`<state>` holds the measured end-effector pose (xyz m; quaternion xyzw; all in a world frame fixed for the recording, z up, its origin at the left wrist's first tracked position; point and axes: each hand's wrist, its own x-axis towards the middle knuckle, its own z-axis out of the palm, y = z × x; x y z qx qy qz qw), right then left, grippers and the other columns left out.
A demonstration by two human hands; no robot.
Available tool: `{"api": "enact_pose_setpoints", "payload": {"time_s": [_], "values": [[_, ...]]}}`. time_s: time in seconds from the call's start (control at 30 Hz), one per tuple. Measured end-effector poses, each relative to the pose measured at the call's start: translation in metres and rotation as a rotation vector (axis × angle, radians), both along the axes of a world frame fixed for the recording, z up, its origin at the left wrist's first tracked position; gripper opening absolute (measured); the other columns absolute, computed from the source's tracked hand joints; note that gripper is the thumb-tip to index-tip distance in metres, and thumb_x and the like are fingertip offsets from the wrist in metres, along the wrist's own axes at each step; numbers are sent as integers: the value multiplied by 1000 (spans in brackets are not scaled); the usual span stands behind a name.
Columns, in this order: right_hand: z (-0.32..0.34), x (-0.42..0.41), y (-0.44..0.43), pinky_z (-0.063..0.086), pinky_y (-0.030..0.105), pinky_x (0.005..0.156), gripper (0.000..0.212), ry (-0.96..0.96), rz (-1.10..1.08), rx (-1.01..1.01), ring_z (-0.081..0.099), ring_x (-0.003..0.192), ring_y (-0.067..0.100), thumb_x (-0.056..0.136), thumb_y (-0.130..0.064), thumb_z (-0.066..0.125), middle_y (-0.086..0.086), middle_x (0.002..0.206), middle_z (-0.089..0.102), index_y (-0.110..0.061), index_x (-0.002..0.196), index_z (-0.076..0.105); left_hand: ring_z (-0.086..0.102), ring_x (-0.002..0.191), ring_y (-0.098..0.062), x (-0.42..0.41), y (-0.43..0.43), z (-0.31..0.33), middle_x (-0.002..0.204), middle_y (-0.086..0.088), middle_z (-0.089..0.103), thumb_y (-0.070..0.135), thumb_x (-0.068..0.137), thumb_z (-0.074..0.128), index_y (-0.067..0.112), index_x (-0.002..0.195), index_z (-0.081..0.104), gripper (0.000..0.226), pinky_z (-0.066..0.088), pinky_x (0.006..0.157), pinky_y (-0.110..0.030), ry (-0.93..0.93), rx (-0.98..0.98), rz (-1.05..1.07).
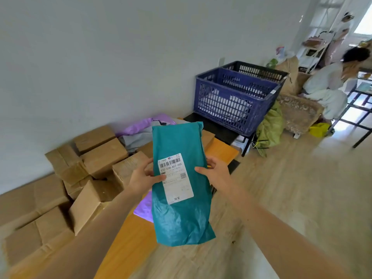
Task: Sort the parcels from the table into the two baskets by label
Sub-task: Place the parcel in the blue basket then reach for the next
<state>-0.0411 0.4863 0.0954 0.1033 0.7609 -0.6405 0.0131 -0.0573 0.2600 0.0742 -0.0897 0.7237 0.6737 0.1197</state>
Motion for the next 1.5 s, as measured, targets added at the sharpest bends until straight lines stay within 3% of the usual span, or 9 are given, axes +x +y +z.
{"api": "enact_pose_setpoints", "payload": {"time_s": [0.07,0.17,0.4,0.57,0.73,0.93,1.0,1.2,1.5], "values": [[-2,2,23,51,26,87,44,-12,-46,-21,55,102,12,86,-10,72,-7,115,56,-14,126,54,67,99,-31,-9,21,-2,108,-15,69,-4,72,80,21,127,56,65,57,68,-33,5,-13,-39],[-4,3,57,50,43,99,49,-3,-115,-27,58,112,18,82,-10,76,-2,125,60,-13,127,57,67,85,-28,-20,57,0,107,-18,68,-4,72,80,15,125,55,62,52,50,-24,2,-43,-72],[-5,0,151,54,30,86,48,42,-194,-63,62,103,19,81,0,74,5,118,64,-7,125,57,68,84,-31,-41,157,1,96,-13,69,-6,73,78,10,123,56,57,57,75,-42,-16,-65,-135],[-7,-14,234,54,30,88,48,53,-184,-55,62,107,20,80,-3,75,5,122,64,-7,125,57,70,88,-25,-51,239,4,104,-12,70,-1,74,79,15,133,51,67,57,64,-33,-21,-83,-158],[2,-25,321,49,11,65,40,64,-153,-72,58,96,15,82,-1,73,-1,105,60,-12,116,56,67,91,-23,-58,326,23,102,-11,67,3,77,78,18,135,50,66,58,78,-41,-22,-122,-166],[7,-48,417,53,25,80,37,68,-137,-105,61,98,17,81,-1,75,-2,106,63,-18,108,57,65,96,-22,-69,421,48,103,-9,65,7,80,75,22,130,50,57,58,83,-42,-27,-148,-174],[7,-58,445,55,33,85,38,66,-152,-141,63,102,21,80,-1,75,1,111,65,-22,107,58,66,95,-22,-76,449,53,107,-12,65,5,82,73,18,131,48,57,59,77,-38,-28,-149,-181],[10,-97,510,50,16,60,35,63,-174,-202,61,82,5,83,2,71,-8,92,62,-18,107,55,66,91,-18,-113,514,63,104,-9,65,2,82,73,14,132,51,56,59,58,-25,9,-161,-193],[15,-201,579,46,13,56,41,64,-166,-164,57,83,0,85,-4,70,-11,95,59,-14,122,55,69,89,-28,-216,584,56,97,-13,70,-6,82,69,12,124,54,48,60,73,-42,-1,-51,-143]]}}
